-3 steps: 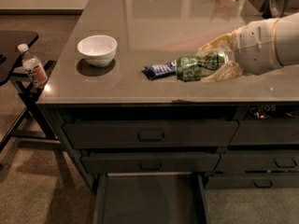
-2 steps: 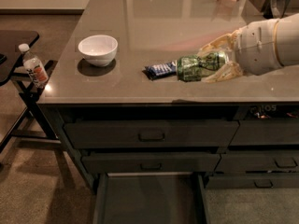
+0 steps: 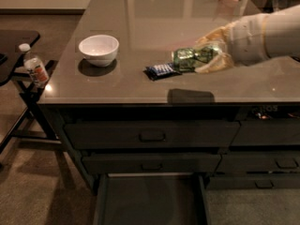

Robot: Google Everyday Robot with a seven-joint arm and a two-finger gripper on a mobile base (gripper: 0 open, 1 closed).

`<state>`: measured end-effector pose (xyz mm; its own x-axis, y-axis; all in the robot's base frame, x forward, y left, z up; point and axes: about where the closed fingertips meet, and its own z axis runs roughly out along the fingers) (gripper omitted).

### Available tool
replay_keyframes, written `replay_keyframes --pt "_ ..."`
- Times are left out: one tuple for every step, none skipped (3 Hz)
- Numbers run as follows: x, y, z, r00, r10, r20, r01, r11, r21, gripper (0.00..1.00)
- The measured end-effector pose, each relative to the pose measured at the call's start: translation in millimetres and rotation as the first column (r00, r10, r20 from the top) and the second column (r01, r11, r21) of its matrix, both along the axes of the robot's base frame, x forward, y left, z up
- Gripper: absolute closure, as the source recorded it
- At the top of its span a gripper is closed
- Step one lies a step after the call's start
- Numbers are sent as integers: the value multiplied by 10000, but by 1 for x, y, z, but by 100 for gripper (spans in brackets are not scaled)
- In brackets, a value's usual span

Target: Pick green can from bottom drawer and place on counter

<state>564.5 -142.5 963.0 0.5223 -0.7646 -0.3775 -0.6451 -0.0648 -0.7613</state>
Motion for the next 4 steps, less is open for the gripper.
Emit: replay_keyframes --pt "46 5 -1 9997 -189 -176 198 9983 553 100" --pt "88 11 -6 9972 -466 -588 531 9921 1140 100" --pt "112 14 -13 9926 -654 -1019 798 9862 1449 100" --pt "122 15 -20 9884 -822 -1277 1022 9820 1589 81"
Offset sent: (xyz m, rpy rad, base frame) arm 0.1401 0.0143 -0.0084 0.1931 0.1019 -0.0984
